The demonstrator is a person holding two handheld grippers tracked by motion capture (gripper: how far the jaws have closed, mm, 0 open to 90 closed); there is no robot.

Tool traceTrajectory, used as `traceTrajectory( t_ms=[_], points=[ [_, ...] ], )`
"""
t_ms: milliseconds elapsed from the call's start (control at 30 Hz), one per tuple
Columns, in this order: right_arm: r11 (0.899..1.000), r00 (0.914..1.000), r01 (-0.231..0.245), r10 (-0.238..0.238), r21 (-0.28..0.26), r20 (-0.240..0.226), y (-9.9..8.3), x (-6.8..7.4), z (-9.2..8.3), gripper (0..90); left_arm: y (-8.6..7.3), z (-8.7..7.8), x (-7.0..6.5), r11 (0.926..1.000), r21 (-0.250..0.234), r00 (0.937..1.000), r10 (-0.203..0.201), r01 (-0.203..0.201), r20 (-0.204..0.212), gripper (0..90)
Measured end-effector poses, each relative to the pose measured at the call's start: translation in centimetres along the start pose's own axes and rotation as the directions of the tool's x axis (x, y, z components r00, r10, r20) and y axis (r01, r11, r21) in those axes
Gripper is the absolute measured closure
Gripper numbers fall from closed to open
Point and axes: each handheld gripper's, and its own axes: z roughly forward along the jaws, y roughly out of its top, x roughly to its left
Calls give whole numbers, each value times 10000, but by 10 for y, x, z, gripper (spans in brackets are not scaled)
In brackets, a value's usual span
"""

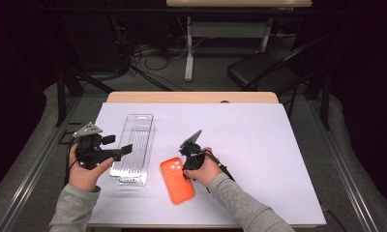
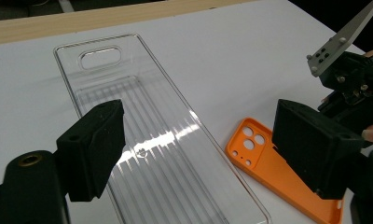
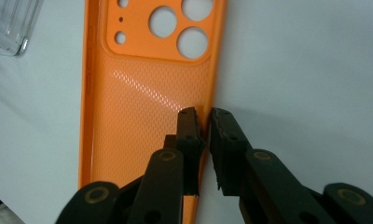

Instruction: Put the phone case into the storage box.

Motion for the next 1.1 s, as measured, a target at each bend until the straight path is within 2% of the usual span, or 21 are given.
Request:
traceTrajectory(
  t_ms=[600,933,967,1000,1100],
  points=[
    [9999,9999,-100,100,82,23,0,-1,-1,851,-1,0,1,10000,-37,10000,-56,56,-61,176],
    [9999,9999,-124,124,-14,12,0,-1,-1,862,-1,0,2,10000,-23,10000,-45,45,-72,176],
    [9994,9997,-242,240,-238,-62,-1,0,0,863,-1,0,2,10000,-26,10000,-49,49,-75,176],
    [9994,9997,-248,247,-238,-65,-1,0,0,863,-1,0,2,10000,-27,10000,-45,45,-82,176],
    [9999,9999,-102,103,-94,46,-1,0,-1,864,-1,0,2,10000,-14,10000,-46,46,-85,176]
  ],
)
